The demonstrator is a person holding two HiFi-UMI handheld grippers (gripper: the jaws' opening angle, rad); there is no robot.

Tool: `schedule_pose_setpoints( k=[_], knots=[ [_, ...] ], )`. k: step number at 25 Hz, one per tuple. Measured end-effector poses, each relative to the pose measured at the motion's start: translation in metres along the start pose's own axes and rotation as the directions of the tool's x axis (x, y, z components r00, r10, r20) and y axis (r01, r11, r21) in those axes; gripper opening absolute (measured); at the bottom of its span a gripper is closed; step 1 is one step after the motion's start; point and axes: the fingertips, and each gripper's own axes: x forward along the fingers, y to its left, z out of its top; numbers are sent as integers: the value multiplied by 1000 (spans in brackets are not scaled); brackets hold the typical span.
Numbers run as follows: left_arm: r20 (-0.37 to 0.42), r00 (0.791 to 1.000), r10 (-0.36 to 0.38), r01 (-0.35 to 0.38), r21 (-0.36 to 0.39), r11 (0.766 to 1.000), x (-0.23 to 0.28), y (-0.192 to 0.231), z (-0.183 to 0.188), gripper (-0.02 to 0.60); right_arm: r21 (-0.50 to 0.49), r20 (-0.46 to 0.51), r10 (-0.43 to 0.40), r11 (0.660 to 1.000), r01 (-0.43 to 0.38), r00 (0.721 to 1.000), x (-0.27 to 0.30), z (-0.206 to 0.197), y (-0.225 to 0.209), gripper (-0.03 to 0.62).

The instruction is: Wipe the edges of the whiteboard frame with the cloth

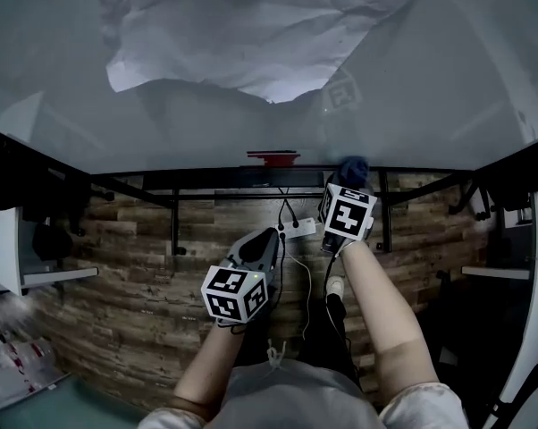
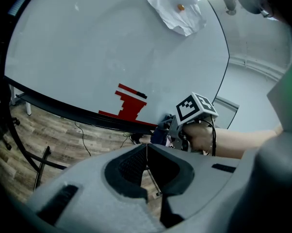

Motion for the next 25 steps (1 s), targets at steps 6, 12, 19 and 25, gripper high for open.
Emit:
schedule_pose_setpoints(
  k=[6,12,19,25],
  knots=[
    [16,1000,24,-24,-19,1000,-31,31,8,18,-11,-16,-22,1000,22,1000,-3,-1,48,69],
    [17,999,36,-36,-36,999,-55,59,12,18,-79,-8,-76,994,75,997,-3,3,72,69],
    [31,998,56,-55,-32,998,-91,96,20,18,-176,-41,-170,971,161,985,-2,1,101,69],
    [46,996,83,-81,-49,996,-120,132,26,18,-195,-62,-187,966,172,980,-1,-4,122,69]
  ],
)
